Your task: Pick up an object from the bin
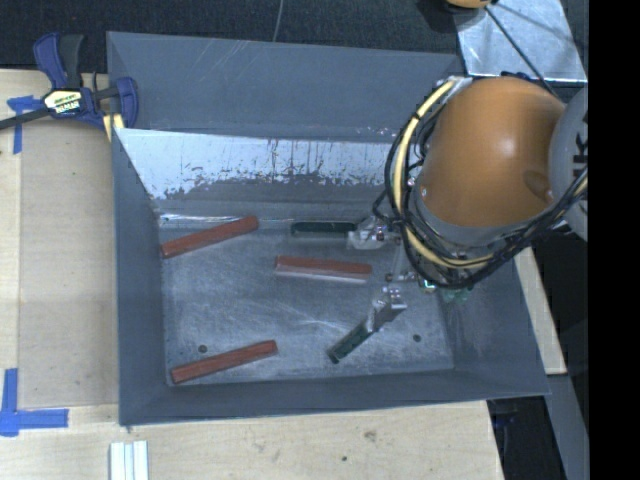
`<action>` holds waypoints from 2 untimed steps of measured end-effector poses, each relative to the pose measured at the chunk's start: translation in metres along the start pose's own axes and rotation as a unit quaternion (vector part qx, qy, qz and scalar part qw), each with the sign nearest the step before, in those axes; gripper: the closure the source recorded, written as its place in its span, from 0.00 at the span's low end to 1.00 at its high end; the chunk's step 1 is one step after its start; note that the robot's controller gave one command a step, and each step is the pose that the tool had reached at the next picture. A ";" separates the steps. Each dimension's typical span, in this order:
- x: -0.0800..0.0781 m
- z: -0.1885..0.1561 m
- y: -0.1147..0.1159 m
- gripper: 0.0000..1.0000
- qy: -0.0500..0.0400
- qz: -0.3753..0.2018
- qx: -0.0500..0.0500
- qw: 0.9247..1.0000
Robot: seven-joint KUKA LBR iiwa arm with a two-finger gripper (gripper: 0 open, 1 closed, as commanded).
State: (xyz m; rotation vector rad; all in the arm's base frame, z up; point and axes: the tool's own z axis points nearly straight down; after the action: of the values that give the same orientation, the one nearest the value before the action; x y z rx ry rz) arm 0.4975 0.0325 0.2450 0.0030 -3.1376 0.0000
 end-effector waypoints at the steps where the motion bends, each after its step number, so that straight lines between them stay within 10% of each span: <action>1: -0.001 -0.003 0.000 0.00 -0.004 0.000 0.000 1.000; 2: -0.002 0.052 -0.002 0.00 -0.007 0.003 0.000 1.000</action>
Offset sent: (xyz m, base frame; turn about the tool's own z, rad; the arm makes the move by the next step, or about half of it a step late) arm -0.0022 -0.0060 -0.1607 0.0239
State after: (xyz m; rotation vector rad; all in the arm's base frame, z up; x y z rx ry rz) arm 0.4991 0.0306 0.1932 -0.0070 -3.1507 -0.0012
